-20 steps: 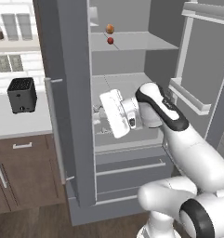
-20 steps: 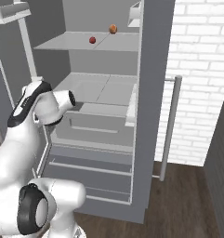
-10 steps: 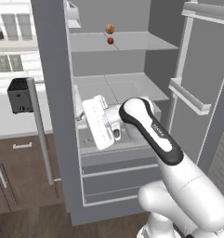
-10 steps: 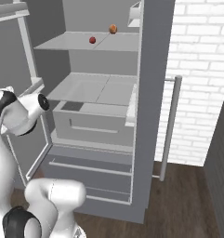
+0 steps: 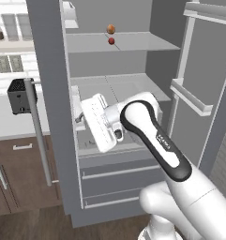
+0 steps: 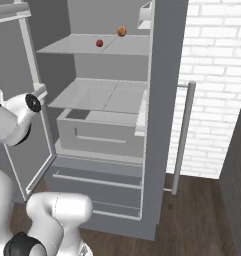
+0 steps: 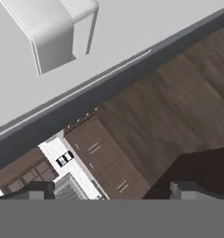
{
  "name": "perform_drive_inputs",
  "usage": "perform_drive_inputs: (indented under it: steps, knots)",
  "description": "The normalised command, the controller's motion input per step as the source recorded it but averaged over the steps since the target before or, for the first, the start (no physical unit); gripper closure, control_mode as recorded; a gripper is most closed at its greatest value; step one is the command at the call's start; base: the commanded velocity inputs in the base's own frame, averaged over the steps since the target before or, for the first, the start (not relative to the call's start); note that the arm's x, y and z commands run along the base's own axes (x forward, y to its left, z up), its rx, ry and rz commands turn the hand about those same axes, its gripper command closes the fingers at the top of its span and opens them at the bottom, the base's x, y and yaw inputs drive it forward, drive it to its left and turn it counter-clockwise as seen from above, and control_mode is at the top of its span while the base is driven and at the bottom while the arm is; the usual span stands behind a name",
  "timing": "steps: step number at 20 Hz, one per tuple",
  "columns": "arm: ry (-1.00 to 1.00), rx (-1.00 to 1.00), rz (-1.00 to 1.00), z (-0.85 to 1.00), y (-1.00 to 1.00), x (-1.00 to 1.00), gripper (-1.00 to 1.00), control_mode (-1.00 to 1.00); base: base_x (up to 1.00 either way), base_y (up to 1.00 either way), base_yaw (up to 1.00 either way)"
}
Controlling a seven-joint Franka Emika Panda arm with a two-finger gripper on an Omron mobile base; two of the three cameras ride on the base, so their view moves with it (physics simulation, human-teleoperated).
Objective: Take the strawberry from the fridge and place it on top of the pancake, located on the dining counter.
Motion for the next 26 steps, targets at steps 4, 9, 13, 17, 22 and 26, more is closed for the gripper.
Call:
perform_drive_inputs:
  steps: [4,9,13,17,22,26]
  knots:
    - [-0.13,-0.47,-0.03,0.05,-0.89,0.00,-1.00,-1.00,0.00,0.00,0.00]
    - [-0.03,-0.69,0.18,0.03,-0.92,0.11,-1.00,-1.00,0.00,0.00,0.00]
    - [0.00,-0.68,0.35,0.00,-1.00,0.07,-1.00,-1.00,0.00,0.00,0.00]
    - [-0.11,-0.51,0.41,-0.25,-1.00,-0.19,-1.00,-1.00,0.00,0.00,0.00]
    - [-0.23,-0.34,0.49,-0.33,-1.00,-0.38,-1.00,-1.00,0.00,0.00,0.00]
    - [-0.32,0.20,0.12,-0.14,-0.20,-0.38,-1.00,-1.00,0.00,0.00,0.00]
